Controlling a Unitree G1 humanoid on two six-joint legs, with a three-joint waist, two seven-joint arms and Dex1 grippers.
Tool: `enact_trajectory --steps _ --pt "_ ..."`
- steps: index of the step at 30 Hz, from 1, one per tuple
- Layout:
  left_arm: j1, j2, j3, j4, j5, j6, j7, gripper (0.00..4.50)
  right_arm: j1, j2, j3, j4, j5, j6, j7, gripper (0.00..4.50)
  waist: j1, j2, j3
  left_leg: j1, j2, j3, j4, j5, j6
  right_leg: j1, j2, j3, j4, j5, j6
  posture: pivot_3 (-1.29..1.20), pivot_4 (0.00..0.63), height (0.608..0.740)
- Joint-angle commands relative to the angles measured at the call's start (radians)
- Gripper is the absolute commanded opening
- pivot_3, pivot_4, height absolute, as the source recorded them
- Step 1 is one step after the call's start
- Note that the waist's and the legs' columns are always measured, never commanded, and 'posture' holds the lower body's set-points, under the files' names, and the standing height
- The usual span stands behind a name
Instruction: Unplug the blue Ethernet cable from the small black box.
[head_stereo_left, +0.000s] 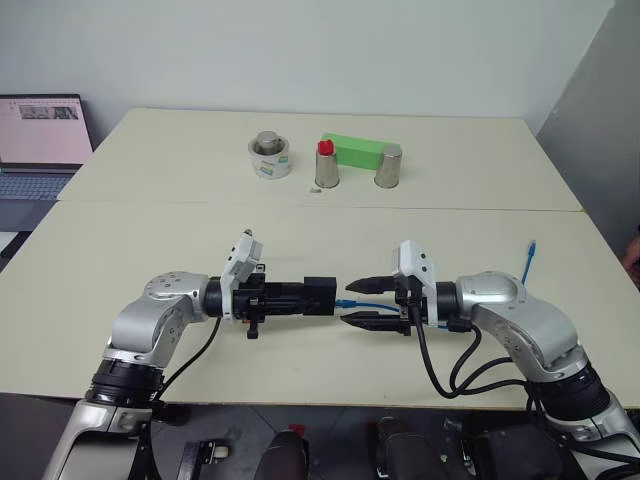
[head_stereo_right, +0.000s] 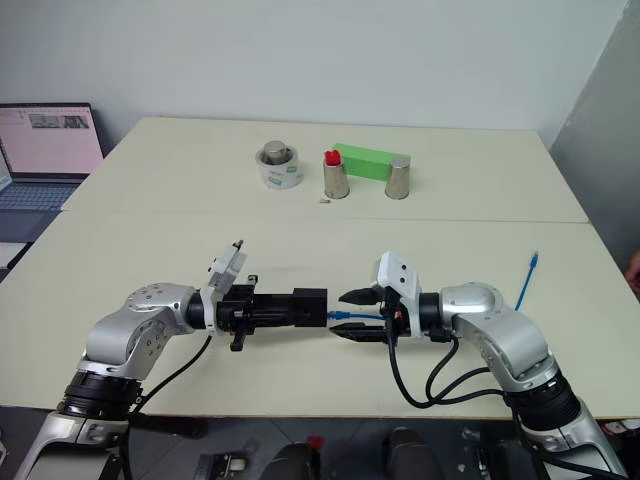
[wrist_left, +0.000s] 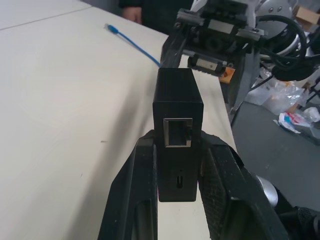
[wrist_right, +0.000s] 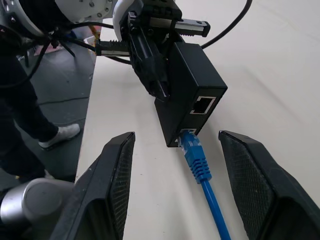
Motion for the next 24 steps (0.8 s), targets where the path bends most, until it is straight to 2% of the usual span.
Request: enact_trajectory --steps 1,13,14,16,23,24 --pt "-0.011 0.009 0.015 -0.036 -0.007 -0.021 -0.021 0.76 -0.025 0.005 -0.008 0.009 0.033 0.030 0.015 2.82 0.000 0.000 0.000 0.000 0.000 0.000 0.000 0.000 0.000 0.000 0.000 0.000 0.000 0.000 0.000 0.00 0.150 0.740" --pt "-0.006 0.009 0.016 -0.049 0.002 -0.021 -0.015 0.76 -0.069 0.021 0.024 0.076 0.031 0.055 0.038 2.82 -0.004 0.000 0.000 0.000 0.000 0.000 0.000 0.000 0.000 0.000 0.000 0.000 0.000 0.000 0.000 0.00 0.150 0.740" --pt "-0.005 0.009 0.016 -0.053 0.001 -0.018 -0.013 0.76 -0.070 0.022 0.026 0.079 0.028 0.052 0.038 2.53 -0.005 0.000 0.000 0.000 0.000 0.000 0.000 0.000 0.000 0.000 0.000 0.000 0.000 0.000 0.000 0.00 0.150 0.740" --pt "-0.002 0.010 0.012 -0.060 0.003 -0.019 -0.014 0.76 -0.072 0.023 0.029 0.082 0.027 0.050 0.038 2.28 -0.006 0.000 0.000 0.000 0.000 0.000 0.000 0.000 0.000 0.000 0.000 0.000 0.000 0.000 0.000 0.00 0.150 0.740" --pt "0.009 0.014 -0.003 -0.071 0.029 -0.045 -0.022 0.76 -0.077 0.022 0.034 0.078 0.043 0.069 0.048 0.86 -0.007 0.000 0.000 0.000 0.000 0.000 0.000 0.000 0.000 0.000 0.000 0.000 0.000 0.000 0.000 0.00 0.150 0.740" --pt "0.011 0.016 -0.009 -0.073 0.037 -0.054 -0.027 0.76 -0.077 0.023 0.034 0.076 0.046 0.074 0.049 0.54 -0.007 0.000 0.000 0.000 0.000 0.000 0.000 0.000 0.000 0.000 0.000 0.000 0.000 0.000 0.000 0.00 0.150 0.740"
